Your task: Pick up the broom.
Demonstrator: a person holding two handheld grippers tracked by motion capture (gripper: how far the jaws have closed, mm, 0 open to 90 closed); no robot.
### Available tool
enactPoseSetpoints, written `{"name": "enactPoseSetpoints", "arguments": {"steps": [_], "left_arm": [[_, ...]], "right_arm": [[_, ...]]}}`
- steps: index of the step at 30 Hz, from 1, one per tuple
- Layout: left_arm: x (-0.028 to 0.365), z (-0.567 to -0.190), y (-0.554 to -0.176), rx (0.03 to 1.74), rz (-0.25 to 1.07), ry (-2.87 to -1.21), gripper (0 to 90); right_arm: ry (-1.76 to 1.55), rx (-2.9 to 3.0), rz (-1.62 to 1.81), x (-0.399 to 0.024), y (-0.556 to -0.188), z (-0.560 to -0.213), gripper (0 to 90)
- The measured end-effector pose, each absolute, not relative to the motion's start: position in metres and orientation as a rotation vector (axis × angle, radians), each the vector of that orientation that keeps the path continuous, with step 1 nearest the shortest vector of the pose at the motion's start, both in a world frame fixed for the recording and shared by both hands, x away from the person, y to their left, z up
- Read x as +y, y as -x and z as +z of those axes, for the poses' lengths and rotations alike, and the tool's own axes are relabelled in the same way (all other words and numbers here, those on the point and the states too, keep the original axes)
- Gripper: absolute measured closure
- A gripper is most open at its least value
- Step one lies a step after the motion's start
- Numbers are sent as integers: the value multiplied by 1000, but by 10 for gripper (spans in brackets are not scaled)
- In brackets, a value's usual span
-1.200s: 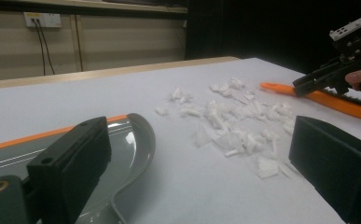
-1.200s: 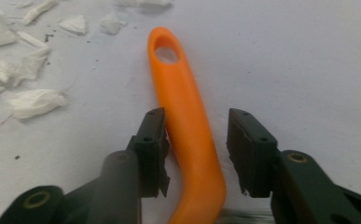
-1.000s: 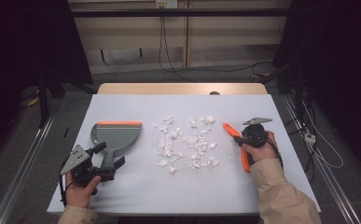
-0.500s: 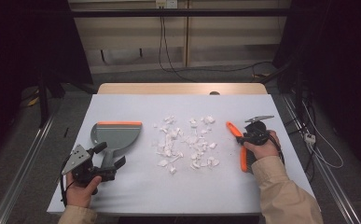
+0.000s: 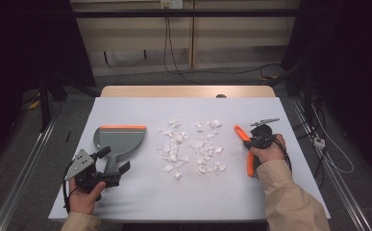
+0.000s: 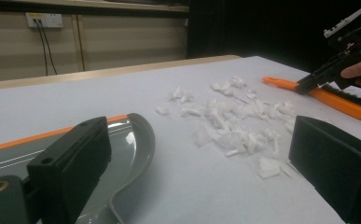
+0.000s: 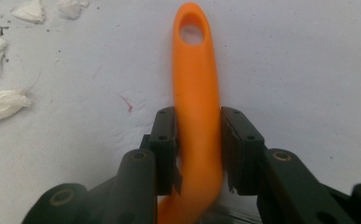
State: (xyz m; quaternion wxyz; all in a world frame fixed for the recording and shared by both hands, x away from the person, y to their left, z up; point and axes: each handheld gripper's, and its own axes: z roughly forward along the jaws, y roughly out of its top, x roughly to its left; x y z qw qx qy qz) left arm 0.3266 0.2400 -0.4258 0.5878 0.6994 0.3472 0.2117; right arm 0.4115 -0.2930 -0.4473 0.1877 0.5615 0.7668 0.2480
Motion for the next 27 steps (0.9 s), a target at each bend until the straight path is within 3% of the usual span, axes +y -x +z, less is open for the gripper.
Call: {"name": "enactPoseSetpoints", "arguments": {"steps": [27], "left_arm": [[236,-421,-327,807,508,-1603,59]], "right_arm": [[-1656,2111,680,-290,-413,-447,695]]}}
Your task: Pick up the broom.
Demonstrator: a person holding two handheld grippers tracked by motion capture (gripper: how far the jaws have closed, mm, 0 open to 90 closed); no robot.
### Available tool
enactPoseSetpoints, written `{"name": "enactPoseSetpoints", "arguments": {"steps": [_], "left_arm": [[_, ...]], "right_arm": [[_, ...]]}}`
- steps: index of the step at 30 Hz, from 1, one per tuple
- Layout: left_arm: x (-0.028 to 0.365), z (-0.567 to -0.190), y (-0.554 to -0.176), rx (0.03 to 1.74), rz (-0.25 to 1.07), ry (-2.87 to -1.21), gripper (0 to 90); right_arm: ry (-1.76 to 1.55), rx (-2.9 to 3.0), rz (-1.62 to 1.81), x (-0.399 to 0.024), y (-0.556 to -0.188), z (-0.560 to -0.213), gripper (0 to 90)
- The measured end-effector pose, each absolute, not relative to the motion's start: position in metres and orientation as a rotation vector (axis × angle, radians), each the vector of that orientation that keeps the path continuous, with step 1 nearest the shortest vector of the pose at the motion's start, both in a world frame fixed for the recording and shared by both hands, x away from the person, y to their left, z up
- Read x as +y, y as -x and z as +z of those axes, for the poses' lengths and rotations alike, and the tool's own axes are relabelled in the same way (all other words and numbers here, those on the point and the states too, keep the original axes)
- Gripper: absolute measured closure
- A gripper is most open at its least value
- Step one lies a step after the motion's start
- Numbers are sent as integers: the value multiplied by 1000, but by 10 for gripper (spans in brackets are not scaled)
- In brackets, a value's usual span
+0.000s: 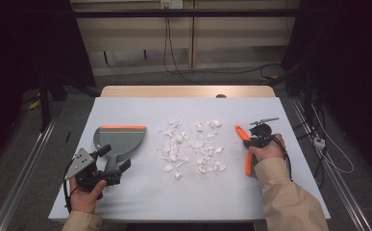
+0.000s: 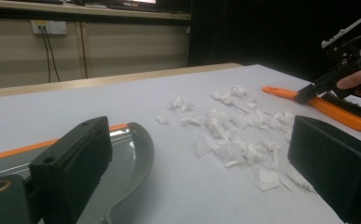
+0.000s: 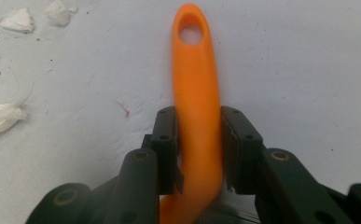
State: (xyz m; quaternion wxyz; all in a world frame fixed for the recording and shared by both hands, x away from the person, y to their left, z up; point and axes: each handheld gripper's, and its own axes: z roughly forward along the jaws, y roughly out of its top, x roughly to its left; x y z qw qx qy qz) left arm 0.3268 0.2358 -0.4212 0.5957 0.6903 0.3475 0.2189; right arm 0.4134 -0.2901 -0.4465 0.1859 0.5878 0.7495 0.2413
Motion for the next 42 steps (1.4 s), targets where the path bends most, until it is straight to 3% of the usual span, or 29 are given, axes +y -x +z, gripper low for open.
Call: {"name": "enactPoseSetpoints", "arguments": {"steps": [19,27,32,42], "left_arm": [[233,-421,-327,788,514,-1618,59],[233,-421,-326,778,516,-1635,59],[231,-422,-325,775,517,-1645,59],[226,-421,-326,760,511,-1636,59]], "right_arm": [[-1592,2189,823,-284,-414,-444,698],[-1647,2203,759,-288,-407,-439,617],[-1675,2166,695,-276,-407,-444,684],[-1693,2119,679,-272,-407,-445,692]]}}
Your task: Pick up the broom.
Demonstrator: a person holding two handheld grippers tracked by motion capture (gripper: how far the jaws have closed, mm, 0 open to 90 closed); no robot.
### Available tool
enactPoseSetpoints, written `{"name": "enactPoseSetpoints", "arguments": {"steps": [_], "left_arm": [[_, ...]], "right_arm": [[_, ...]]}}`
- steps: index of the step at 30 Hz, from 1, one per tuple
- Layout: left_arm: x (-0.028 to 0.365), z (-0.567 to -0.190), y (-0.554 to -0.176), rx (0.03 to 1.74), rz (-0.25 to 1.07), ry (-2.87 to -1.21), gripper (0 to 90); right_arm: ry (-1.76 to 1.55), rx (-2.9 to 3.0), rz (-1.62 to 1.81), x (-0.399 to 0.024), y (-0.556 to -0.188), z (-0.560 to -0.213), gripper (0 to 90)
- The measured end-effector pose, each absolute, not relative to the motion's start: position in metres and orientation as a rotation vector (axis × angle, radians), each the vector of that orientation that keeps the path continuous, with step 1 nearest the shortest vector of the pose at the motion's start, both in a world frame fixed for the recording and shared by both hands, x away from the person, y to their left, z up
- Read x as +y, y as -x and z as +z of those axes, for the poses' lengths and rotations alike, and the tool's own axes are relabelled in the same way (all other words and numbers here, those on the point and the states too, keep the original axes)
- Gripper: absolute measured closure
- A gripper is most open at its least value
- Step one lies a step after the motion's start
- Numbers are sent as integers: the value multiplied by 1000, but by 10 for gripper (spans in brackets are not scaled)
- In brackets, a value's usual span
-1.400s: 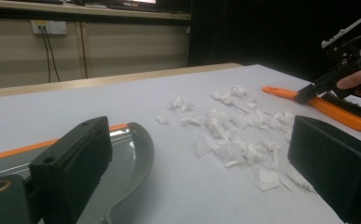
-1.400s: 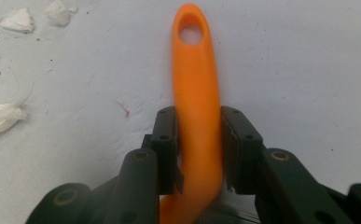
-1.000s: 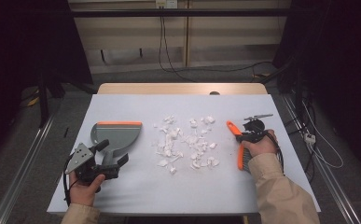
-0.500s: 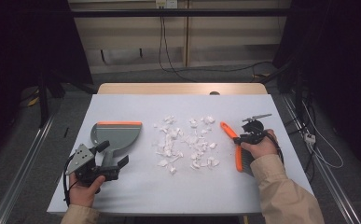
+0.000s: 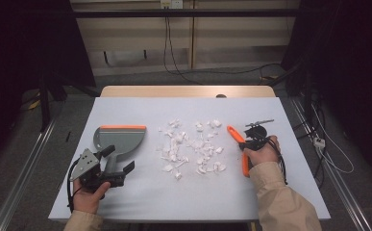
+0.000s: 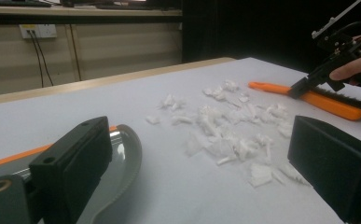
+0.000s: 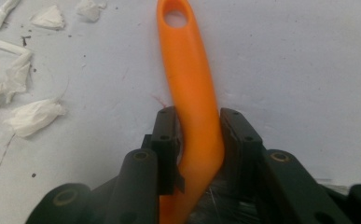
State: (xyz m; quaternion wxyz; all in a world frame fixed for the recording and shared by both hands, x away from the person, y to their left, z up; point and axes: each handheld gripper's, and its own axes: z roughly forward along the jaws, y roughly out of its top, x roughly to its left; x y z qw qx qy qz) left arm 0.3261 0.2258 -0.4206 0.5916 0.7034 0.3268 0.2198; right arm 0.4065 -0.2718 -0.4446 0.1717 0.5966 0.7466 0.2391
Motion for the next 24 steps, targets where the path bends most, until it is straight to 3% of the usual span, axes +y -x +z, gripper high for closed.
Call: {"name": "enactPoseSetpoints", "arguments": {"steps": [12,24], "left_arm": [[219,-419,-328,756,503,-1622,59],[220,-422,-328,753,499,-1643,59]], "right_arm": [[-1618,2103,798,-276,-402,-436,733],[-1492,2235,756,-278,-414,-440,702]]}}
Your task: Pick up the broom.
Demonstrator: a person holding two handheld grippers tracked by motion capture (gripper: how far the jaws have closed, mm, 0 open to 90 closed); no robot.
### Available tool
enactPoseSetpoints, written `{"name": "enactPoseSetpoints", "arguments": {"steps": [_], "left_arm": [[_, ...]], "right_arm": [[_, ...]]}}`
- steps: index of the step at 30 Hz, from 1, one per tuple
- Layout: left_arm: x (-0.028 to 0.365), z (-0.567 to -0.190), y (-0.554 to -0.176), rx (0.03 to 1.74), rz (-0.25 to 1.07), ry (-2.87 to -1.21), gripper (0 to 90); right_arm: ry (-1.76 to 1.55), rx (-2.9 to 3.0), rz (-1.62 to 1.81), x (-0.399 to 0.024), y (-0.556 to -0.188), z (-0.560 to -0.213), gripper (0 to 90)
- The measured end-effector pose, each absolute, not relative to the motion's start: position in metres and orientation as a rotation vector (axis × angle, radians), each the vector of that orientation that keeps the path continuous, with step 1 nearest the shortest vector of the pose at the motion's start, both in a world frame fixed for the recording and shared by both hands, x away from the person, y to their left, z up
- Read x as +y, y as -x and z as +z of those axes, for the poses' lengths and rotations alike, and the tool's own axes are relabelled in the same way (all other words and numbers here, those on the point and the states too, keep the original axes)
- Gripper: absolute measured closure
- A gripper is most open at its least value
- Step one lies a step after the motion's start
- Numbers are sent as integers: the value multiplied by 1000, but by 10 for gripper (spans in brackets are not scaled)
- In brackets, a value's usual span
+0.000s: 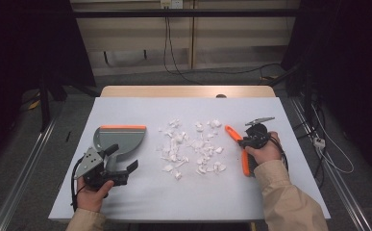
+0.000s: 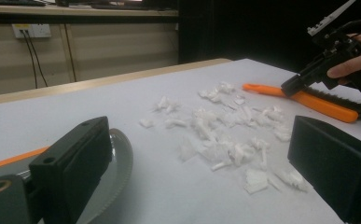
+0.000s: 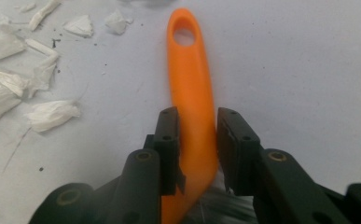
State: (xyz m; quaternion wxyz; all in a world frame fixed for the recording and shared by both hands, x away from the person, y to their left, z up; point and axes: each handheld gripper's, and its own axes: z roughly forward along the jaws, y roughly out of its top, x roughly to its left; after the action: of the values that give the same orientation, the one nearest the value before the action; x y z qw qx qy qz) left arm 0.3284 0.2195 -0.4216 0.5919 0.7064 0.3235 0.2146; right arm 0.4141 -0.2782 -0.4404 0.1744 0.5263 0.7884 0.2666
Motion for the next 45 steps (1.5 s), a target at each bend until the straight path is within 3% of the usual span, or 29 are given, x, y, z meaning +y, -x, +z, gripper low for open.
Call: {"name": "enactPoseSetpoints", "arguments": {"steps": [6,29,45], "left_arm": [[222,-424,-328,757,501,-1651,59],[224,-424,-324,775,531,-1647,59],[215,-417,-324,773,506,-1616,59]], "right_arm": [[-1426,2392,620,-275,-425,-437,678],[-1551,2229,724,-283,-427,-439,714],[-1358,1882,1187,-306,-371,-408,715]]}}
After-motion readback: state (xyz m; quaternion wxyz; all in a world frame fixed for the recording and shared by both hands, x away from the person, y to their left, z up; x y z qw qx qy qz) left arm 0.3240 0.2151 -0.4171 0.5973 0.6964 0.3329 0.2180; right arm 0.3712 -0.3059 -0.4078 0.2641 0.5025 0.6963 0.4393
